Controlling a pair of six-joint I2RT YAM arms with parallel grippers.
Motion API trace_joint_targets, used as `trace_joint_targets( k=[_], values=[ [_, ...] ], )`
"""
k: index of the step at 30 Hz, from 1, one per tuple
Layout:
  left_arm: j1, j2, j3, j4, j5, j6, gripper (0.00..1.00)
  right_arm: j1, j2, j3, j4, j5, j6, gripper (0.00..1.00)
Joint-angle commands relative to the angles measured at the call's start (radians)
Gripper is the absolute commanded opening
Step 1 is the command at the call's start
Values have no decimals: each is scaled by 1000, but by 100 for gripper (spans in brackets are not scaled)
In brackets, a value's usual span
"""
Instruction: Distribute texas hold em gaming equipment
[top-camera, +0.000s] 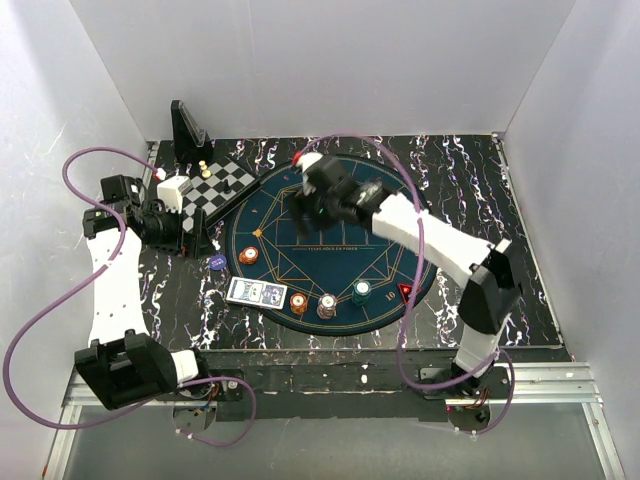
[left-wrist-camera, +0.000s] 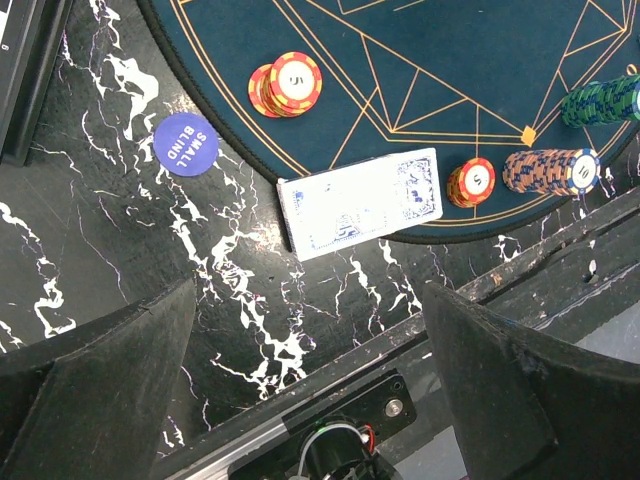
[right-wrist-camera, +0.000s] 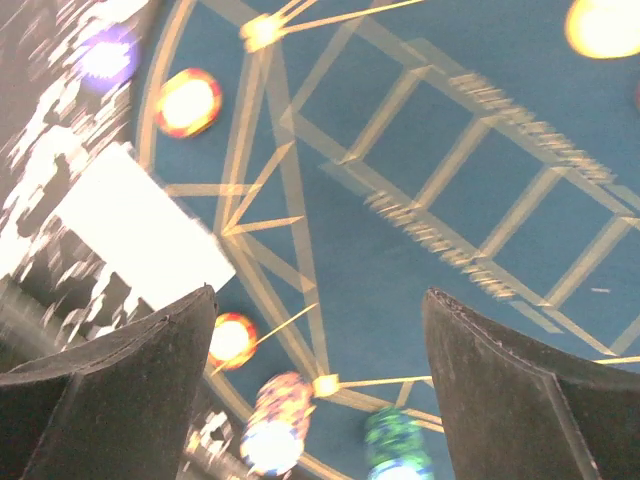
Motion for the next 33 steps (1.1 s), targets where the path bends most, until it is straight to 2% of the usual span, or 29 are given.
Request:
trace_joint_targets(
  k=[1, 7, 12, 28, 33],
  values=[
    [5, -41, 42, -22, 28, -7, 98, 142, -58, -162, 49, -122, -45, 90],
    [5, -63, 49, -31, 13, -10, 98, 246, -17, -236, 53, -175, -3, 91],
    [5, -78, 45, -36, 7, -6, 98, 308, 60, -227, 44, -116, 3, 92],
    [5, -91, 37, -34, -21, 13, 98, 329, 177, -245, 77, -135, 23, 93],
    [5, -94, 33, -30, -25, 11, 98, 331, 200, -241, 75, -124, 30, 86]
  ],
)
